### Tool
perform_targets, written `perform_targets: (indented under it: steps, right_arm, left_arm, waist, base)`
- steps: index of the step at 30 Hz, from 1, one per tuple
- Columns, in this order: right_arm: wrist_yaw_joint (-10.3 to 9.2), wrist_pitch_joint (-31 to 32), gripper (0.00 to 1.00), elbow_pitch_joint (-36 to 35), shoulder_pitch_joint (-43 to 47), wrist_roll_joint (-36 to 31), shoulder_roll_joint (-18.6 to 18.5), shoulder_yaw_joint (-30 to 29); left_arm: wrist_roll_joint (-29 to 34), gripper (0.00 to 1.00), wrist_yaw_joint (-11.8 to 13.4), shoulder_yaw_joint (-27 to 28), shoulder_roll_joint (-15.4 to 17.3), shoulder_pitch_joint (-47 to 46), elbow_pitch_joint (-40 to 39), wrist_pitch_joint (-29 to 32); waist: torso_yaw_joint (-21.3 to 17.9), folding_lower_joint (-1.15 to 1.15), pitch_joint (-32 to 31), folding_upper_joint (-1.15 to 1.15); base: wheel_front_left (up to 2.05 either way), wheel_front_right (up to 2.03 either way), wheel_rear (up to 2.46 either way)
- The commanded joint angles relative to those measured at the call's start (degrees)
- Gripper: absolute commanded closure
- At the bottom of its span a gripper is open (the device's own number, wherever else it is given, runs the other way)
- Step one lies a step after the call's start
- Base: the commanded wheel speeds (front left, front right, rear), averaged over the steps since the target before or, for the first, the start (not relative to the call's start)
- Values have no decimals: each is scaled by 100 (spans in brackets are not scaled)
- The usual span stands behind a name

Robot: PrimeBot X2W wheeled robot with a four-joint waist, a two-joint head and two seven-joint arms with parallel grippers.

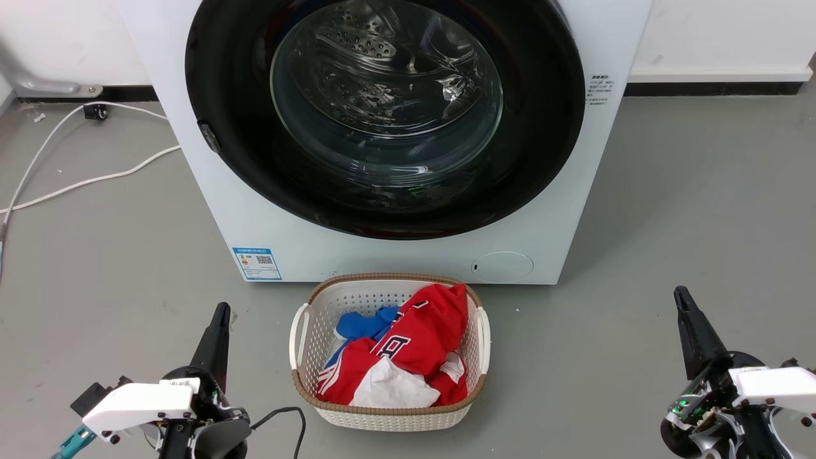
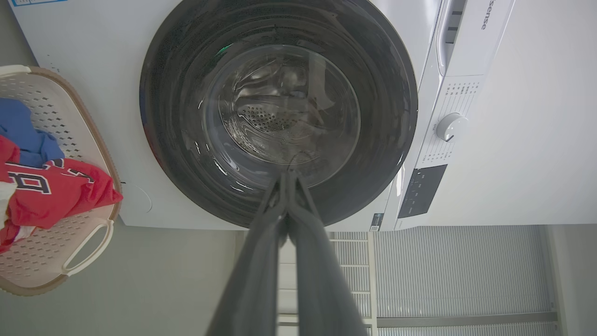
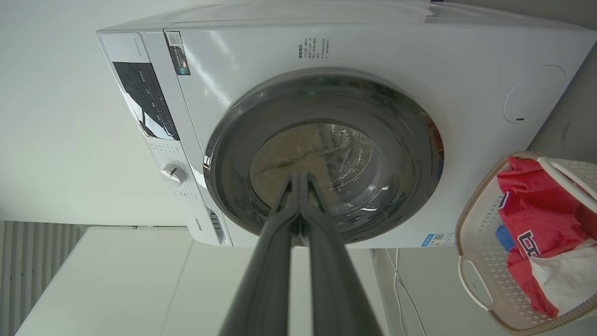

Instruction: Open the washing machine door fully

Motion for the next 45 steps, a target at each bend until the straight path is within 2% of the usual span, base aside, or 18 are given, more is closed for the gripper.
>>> perform_targets:
  steps: [1, 2, 3, 11, 16, 24, 35, 45]
  right_arm:
    - [0, -13, 100, 1, -84, -2, 21, 3]
    - [0, -13, 100, 1, -84, -2, 21, 3]
    - [0, -2, 0, -1, 1, -1, 0, 0]
    - [-2, -132, 0, 89, 152, -94, 5, -1]
    - [-1, -276, 0, 52, 185, -487, 4, -96]
    - [-1, -490, 0, -359, 237, -1692, 4, -163]
    - [0, -755, 0, -895, 425, -3522, 3, 42]
    - [1, -970, 0, -1121, 612, -4865, 3, 265]
  left_arm:
    - [21, 100, -16, 3, -3, -49, -4, -3]
    - [21, 100, -16, 3, -3, -49, -4, -3]
    - [0, 0, 0, 0, 0, 0, -1, -2]
    - [67, 0, 1, -40, -13, 138, 24, -133]
    - [512, 0, 14, 31, -11, 160, -61, -276]
    - [1535, 0, 215, 3, -9, 183, -405, -491]
    - [3252, 0, 516, -371, 0, 315, -718, -754]
    - [4292, 0, 873, -715, 152, 392, -823, -968]
  waist:
    - [0, 0, 0, 0]
    - [0, 0, 0, 0]
    - [0, 0, 0, 0]
    - [0, 0, 3, 0]
    - [-1, 0, 9, 0]
    - [1, 0, 27, 0]
    - [13, 0, 32, 0]
    - [20, 0, 24, 0]
  base:
    - [0, 0, 0]
    - [0, 0, 0]
    - [0, 0, 0]
    - [0, 0, 0]
    - [0, 0, 0]
    - [0, 0, 0]
    - [0, 0, 0]
    - [0, 0, 0]
